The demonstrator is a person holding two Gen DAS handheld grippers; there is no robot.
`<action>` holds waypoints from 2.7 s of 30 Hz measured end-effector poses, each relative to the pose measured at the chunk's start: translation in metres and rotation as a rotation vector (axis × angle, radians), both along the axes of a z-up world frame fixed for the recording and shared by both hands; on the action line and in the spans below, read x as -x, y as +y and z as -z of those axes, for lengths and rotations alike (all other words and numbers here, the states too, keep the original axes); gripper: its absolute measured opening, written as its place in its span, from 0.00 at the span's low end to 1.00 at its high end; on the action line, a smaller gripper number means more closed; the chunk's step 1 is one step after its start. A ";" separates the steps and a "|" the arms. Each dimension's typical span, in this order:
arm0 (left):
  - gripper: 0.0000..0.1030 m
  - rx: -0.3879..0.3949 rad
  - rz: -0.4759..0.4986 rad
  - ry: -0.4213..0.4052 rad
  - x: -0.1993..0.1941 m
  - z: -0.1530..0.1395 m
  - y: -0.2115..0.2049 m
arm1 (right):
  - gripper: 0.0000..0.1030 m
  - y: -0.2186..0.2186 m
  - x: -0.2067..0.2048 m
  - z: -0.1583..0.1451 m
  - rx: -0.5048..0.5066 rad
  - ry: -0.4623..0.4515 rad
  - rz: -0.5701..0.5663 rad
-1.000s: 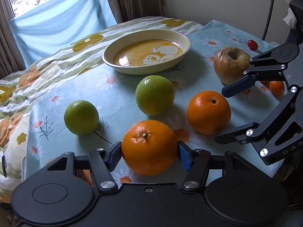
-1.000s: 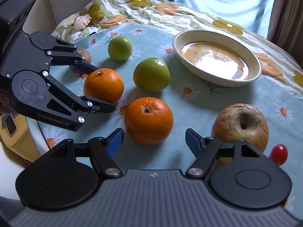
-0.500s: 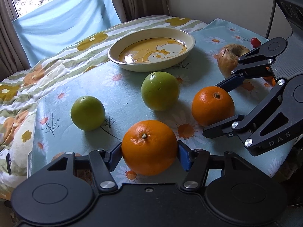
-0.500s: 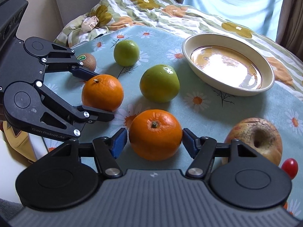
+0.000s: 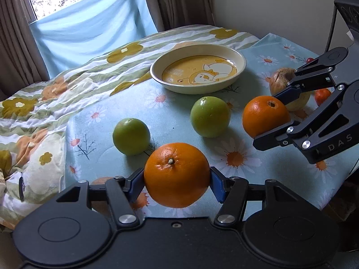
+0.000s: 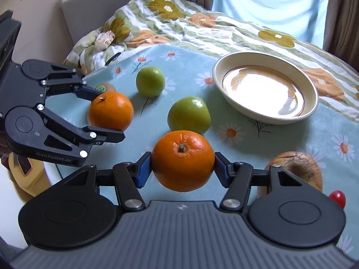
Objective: Organize fruits
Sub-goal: 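Carry the oranges into the white bowl and open both tools to release them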
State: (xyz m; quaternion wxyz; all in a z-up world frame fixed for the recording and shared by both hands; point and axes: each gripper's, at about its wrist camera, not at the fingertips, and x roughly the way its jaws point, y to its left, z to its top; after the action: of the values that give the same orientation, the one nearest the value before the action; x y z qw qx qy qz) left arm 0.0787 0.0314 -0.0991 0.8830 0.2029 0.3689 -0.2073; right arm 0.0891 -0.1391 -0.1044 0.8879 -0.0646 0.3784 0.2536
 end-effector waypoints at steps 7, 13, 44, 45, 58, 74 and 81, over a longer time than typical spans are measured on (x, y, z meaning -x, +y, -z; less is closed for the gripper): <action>0.63 0.049 -0.034 -0.038 -0.002 -0.034 0.012 | 0.71 -0.007 -0.002 -0.040 -0.010 -0.027 0.069; 0.63 0.107 -0.048 -0.085 -0.024 -0.070 0.011 | 0.71 -0.018 -0.014 -0.081 -0.032 -0.023 0.148; 0.63 0.066 -0.089 -0.034 -0.213 -0.026 -0.125 | 0.71 -0.117 -0.218 -0.065 -0.030 -0.005 0.230; 0.63 0.053 -0.083 -0.028 -0.217 -0.021 -0.130 | 0.71 -0.119 -0.222 -0.062 -0.029 -0.002 0.229; 0.77 -0.047 -0.017 -0.011 -0.229 0.014 -0.160 | 0.71 -0.134 -0.245 -0.042 -0.015 0.026 0.199; 0.98 -0.045 -0.105 -0.018 -0.192 -0.013 -0.104 | 0.71 -0.119 -0.237 -0.034 0.021 0.053 0.109; 0.98 0.001 -0.163 -0.008 -0.178 -0.024 -0.086 | 0.71 -0.089 -0.228 -0.015 0.071 0.060 0.046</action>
State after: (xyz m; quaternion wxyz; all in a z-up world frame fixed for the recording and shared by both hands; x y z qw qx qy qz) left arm 0.2569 -0.0544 -0.0753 0.8986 0.1727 0.3805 -0.1340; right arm 0.3169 -0.2283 -0.0899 0.8790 -0.0796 0.4148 0.2213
